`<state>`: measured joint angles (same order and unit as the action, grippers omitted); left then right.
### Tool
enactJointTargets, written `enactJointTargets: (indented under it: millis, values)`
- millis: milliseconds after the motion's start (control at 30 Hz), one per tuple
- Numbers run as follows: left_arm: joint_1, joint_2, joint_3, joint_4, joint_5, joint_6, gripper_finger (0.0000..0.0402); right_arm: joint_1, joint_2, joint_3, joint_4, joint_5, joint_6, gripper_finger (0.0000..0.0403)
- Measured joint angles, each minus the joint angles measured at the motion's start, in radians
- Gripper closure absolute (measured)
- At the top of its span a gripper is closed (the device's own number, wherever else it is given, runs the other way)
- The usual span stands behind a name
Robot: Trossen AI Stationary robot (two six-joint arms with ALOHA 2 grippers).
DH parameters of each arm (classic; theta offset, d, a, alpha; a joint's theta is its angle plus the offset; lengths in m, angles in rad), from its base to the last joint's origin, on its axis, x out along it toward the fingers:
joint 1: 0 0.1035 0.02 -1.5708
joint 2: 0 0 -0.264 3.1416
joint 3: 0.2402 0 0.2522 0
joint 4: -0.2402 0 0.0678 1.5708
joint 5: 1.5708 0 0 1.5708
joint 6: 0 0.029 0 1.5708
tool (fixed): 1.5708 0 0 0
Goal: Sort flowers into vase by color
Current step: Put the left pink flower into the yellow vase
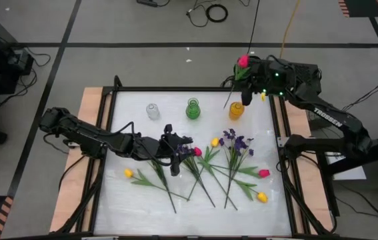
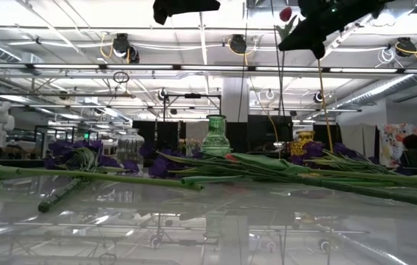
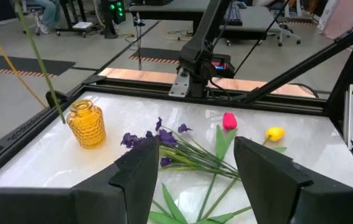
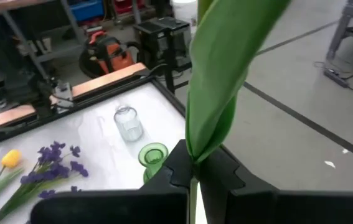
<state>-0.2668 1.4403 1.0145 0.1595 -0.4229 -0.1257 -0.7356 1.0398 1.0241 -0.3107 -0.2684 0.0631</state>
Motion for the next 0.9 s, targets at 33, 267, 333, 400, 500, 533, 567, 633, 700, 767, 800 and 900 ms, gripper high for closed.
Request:
enactJointTargets:
  millis: [33, 267, 333, 400, 500, 533, 567, 633, 700, 767, 800, 900]
  values:
    - [0.0, 0.0, 0.0, -0.003, 0.0, 0.0, 0.0185, -0.008, -0.013, 0.0, -0.012, 0.0, 0.001, 0.0397]
    - [0.0, 0.0, 0.0, -0.018, 0.0, 0.001, 0.0185, -0.037, -0.11, 0.001, -0.123, 0.107, 0.027, 0.0396]
    - [0.001, 0.0, 0.0, -0.017, 0.0, 0.001, 0.0185, -0.037, -0.127, 0.001, -0.157, 0.118, 0.019, 0.0395]
    - [0.003, 0.0, 0.0, -0.012, 0.0, 0.0, 0.0185, -0.037, -0.135, 0.001, -0.191, 0.134, 0.007, 0.0395]
    - [0.004, 0.0, 0.0, -0.011, 0.0, 0.0, 0.0185, -0.037, -0.134, 0.001, -0.222, 0.164, 0.002, 0.0395]
    - [0.004, 0.0, 0.0, -0.011, 0.0, -0.002, 0.0185, -0.037, -0.134, 0.0, -0.223, 0.178, -0.002, 0.0395]
    - [0.004, 0.0, 0.0, -0.011, 0.0, -0.009, 0.0185, -0.037, -0.134, -0.002, -0.218, 0.188, -0.003, 0.0395]
    - [0.004, 0.0, 0.0, -0.011, 0.0, -0.024, 0.0185, -0.037, -0.132, -0.007, -0.212, 0.192, -0.004, 0.0395]
    - [0.004, 0.0, 0.0, -0.011, 0.0, -0.025, 0.0185, -0.037, -0.131, -0.013, -0.207, 0.193, -0.004, 0.0395]
    - [0.004, 0.0, 0.0, -0.011, 0.0, -0.026, 0.0185, -0.037, -0.13, -0.029, -0.182, 0.193, 0.002, 0.0395]
    - [0.003, 0.0, 0.0, -0.011, 0.0, -0.026, 0.0185, -0.037, -0.13, -0.039, -0.159, 0.193, 0.007, 0.0395]
    - [0.004, 0.0, 0.0, -0.01, -0.001, -0.025, 0.0185, -0.037, -0.13, -0.078, -0.102, 0.194, 0.024, 0.0395]
